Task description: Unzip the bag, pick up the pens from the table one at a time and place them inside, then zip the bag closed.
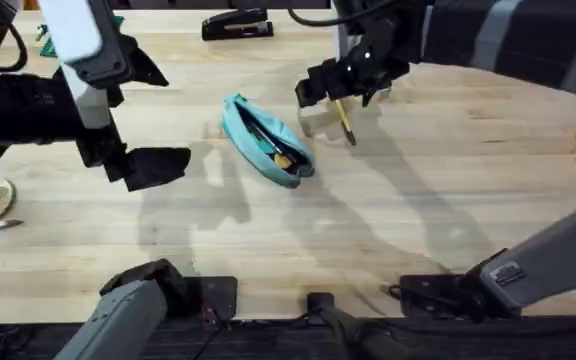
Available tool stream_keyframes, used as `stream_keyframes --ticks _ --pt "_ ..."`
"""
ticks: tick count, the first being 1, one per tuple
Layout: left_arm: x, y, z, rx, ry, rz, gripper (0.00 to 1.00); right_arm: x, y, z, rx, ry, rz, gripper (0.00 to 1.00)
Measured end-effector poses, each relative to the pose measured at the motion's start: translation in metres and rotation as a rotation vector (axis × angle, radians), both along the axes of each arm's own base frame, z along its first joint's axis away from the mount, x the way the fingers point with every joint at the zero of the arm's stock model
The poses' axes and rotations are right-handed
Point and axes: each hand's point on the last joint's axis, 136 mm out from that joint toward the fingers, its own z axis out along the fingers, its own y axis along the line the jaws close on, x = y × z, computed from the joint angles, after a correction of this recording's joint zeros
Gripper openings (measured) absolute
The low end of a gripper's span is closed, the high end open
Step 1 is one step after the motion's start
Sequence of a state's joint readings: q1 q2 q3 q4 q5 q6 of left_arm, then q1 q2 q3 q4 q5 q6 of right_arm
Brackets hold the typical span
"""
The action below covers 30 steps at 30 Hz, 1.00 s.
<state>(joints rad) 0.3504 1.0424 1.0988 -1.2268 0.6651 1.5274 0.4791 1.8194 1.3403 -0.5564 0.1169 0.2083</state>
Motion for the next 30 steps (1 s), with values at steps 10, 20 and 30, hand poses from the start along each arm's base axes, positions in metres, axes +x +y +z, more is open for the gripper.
stream_keyframes --ticks 10,20,30 --pt "0.000 0.000 0.000 0.000 0.000 0.000 0.993 -0.002 -0.008 -0.042 -0.045 0.092 -0.019 0.998" --pt "0.000 0.000 0.000 0.000 0.000 0.000 0.993 -0.004 -0.010 -0.048 -0.059 0.114 -0.021 0.572" --pt "0.000 0.000 0.000 0.000 0.000 0.000 0.993 -0.003 -0.013 -0.046 -0.069 0.110 -0.030 0.039"
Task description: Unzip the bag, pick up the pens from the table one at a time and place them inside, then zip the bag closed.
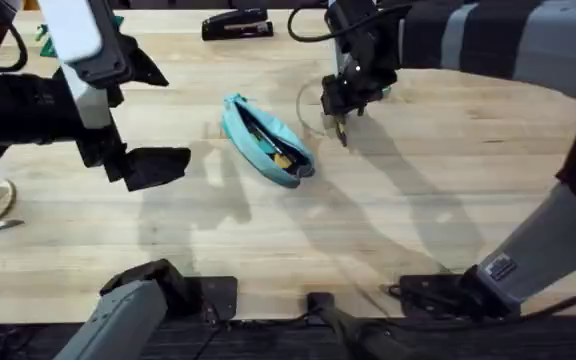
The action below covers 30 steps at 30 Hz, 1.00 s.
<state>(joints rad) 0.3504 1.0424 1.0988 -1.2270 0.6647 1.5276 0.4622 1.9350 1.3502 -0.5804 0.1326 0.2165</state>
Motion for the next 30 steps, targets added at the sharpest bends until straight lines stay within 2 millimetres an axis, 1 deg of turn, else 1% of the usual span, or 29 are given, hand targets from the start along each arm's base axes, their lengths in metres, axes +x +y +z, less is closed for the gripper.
stream_keyframes --ticks 5,8,11,14,16,21,24,27,30 --pt "0.000 0.000 0.000 0.000 0.000 0.000 0.994 0.000 0.000 0.001 0.000 -0.001 0.000 0.033" --pt "0.000 0.000 0.000 0.000 0.000 0.000 0.994 0.000 0.000 0.009 0.008 -0.014 0.002 0.032" --pt "0.000 0.000 0.000 0.000 0.000 0.000 0.993 0.002 0.002 0.031 0.030 -0.063 0.008 0.032" --pt "0.000 0.000 0.000 0.000 0.000 0.000 0.993 0.003 0.005 0.062 0.073 -0.125 0.017 0.032" --pt "0.000 0.000 0.000 0.000 0.000 0.000 0.993 0.001 0.010 0.080 0.117 -0.154 0.042 0.032" --pt "0.000 0.000 0.000 0.000 0.000 0.000 0.993 -0.018 0.036 0.121 0.232 -0.201 0.173 0.032" --pt "0.000 0.000 0.000 0.000 0.000 0.000 0.994 -0.033 0.051 0.138 0.273 -0.212 0.260 0.032" --pt "0.000 0.000 0.000 0.000 0.000 0.000 0.993 -0.052 0.067 0.146 0.312 -0.197 0.354 0.032" --pt "0.000 0.000 0.000 0.000 0.000 0.000 0.993 -0.071 0.083 0.144 0.332 -0.160 0.446 0.032"
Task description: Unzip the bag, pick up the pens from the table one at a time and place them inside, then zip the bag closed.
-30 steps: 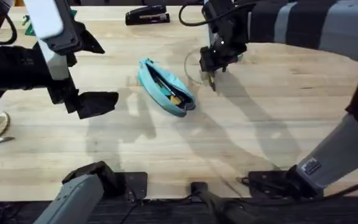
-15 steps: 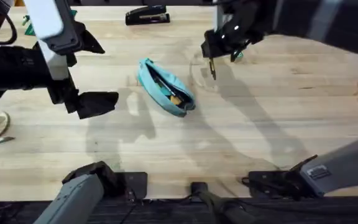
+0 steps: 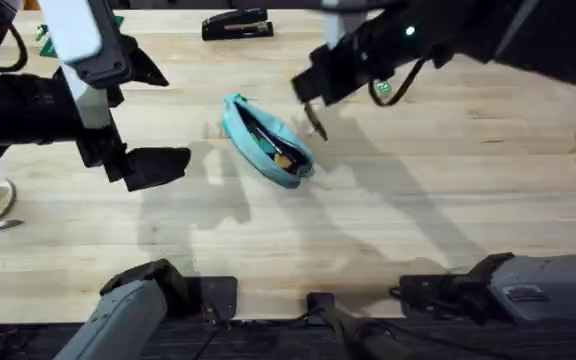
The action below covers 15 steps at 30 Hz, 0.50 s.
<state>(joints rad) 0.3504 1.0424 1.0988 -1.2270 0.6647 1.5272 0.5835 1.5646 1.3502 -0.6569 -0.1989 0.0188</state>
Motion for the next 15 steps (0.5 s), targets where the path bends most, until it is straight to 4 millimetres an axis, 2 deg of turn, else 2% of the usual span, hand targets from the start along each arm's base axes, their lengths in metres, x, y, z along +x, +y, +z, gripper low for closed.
stream_keyframes --ticks 7,13,15 --pt "0.000 0.000 0.000 0.000 0.000 0.000 0.993 -0.033 0.031 -0.001 -0.011 -0.018 0.203 0.032" --pt "0.000 0.000 0.000 0.000 0.000 0.000 0.993 -0.038 0.037 -0.002 -0.014 -0.025 0.243 0.032" --pt "0.000 0.000 0.000 0.000 0.000 0.000 0.993 -0.037 0.038 -0.016 -0.034 0.002 0.250 0.032"
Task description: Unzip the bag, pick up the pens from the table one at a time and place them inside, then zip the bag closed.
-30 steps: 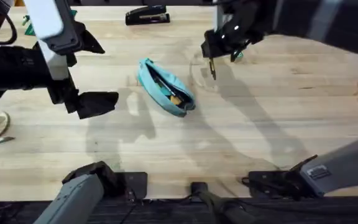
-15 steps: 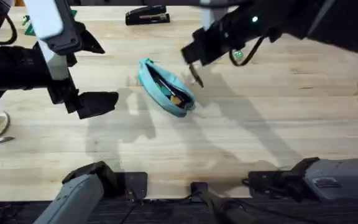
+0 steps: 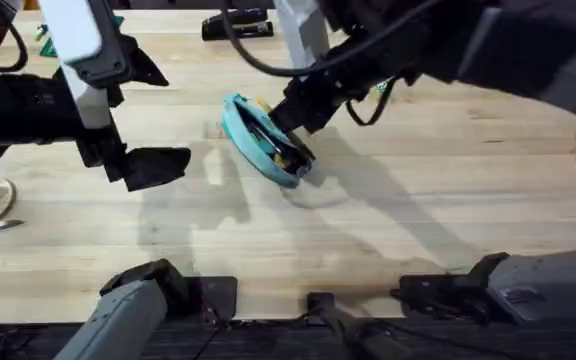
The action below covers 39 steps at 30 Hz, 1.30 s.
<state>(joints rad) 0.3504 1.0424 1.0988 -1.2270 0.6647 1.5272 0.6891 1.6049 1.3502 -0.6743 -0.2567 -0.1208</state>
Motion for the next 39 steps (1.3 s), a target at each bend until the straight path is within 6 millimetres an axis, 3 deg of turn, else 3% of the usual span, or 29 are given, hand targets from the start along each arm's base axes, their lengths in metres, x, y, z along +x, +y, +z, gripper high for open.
stream_keyframes --ticks 12,17,26,36,39 --pt "0.000 0.000 0.000 0.000 0.000 0.000 0.993 -0.011 0.020 -0.042 -0.031 0.105 0.062 0.033" --pt "0.000 0.000 0.000 0.000 0.000 0.000 0.993 -0.007 0.032 -0.060 -0.032 0.112 0.078 0.033" --pt "0.000 0.000 0.000 0.000 0.000 0.000 0.993 0.008 0.035 -0.093 -0.082 0.104 0.056 0.033" --pt "0.000 0.000 0.000 0.000 0.000 0.000 0.994 0.023 0.032 -0.094 -0.117 0.031 0.014 0.033" --pt "0.000 0.000 0.000 0.000 0.000 0.000 0.994 0.024 0.031 -0.094 -0.118 0.033 0.005 0.406"
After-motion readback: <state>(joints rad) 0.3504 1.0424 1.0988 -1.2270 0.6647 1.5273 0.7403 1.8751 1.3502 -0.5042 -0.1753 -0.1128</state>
